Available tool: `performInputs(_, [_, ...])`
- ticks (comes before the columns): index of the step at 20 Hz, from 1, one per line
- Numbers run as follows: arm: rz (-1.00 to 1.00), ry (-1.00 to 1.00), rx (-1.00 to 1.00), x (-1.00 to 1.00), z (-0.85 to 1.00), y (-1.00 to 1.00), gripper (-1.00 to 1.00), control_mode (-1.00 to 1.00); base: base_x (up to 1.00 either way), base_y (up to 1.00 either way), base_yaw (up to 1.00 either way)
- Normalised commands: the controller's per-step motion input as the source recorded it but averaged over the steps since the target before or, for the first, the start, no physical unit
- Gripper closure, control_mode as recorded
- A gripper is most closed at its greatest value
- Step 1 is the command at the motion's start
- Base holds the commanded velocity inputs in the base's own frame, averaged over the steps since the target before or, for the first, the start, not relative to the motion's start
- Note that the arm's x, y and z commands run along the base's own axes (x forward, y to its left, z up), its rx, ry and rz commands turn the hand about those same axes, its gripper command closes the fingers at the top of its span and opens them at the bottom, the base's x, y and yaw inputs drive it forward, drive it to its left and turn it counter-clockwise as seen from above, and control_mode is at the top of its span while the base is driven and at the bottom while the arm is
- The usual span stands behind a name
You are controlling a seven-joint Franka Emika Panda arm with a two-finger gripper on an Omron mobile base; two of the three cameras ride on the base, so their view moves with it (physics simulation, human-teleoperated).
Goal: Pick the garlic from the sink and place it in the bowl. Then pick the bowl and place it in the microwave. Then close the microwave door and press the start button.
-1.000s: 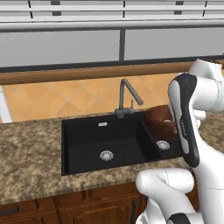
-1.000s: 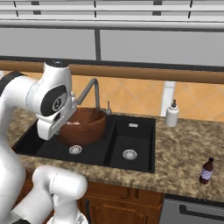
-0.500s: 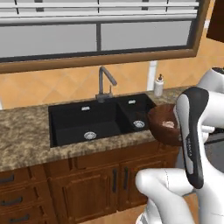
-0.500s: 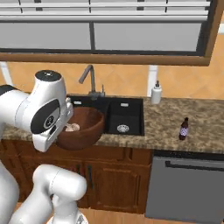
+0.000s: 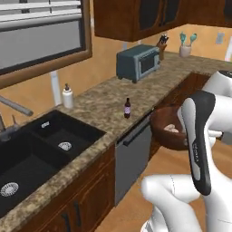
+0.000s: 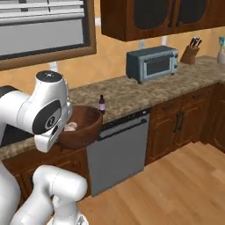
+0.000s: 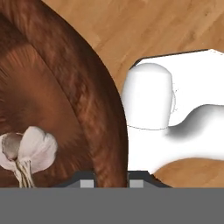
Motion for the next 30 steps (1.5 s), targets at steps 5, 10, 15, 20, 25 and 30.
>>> performInputs(5, [0.00, 0.00, 0.00, 0.00, 0.00, 0.00, 1.00, 1.00, 0.00, 0.11, -1.00])
performInputs(10, [0.00, 0.00, 0.00, 0.00, 0.00, 0.00, 1.00, 1.00, 0.00, 0.12, -1.00])
performInputs(15, [0.00, 0.00, 0.00, 0.00, 0.00, 0.00, 1.00, 1.00, 0.39, 0.05, -0.75])
performInputs(20, [0.00, 0.00, 0.00, 0.00, 0.00, 0.00, 1.00, 1.00, 1.00, -0.46, 0.02])
performInputs(25, [0.00, 0.00, 0.00, 0.00, 0.00, 0.00, 1.00, 1.00, 1.00, -0.96, 0.29])
performInputs(30, [0.00, 0.00, 0.00, 0.00, 0.00, 0.00, 1.00, 1.00, 1.00, -0.93, 0.35])
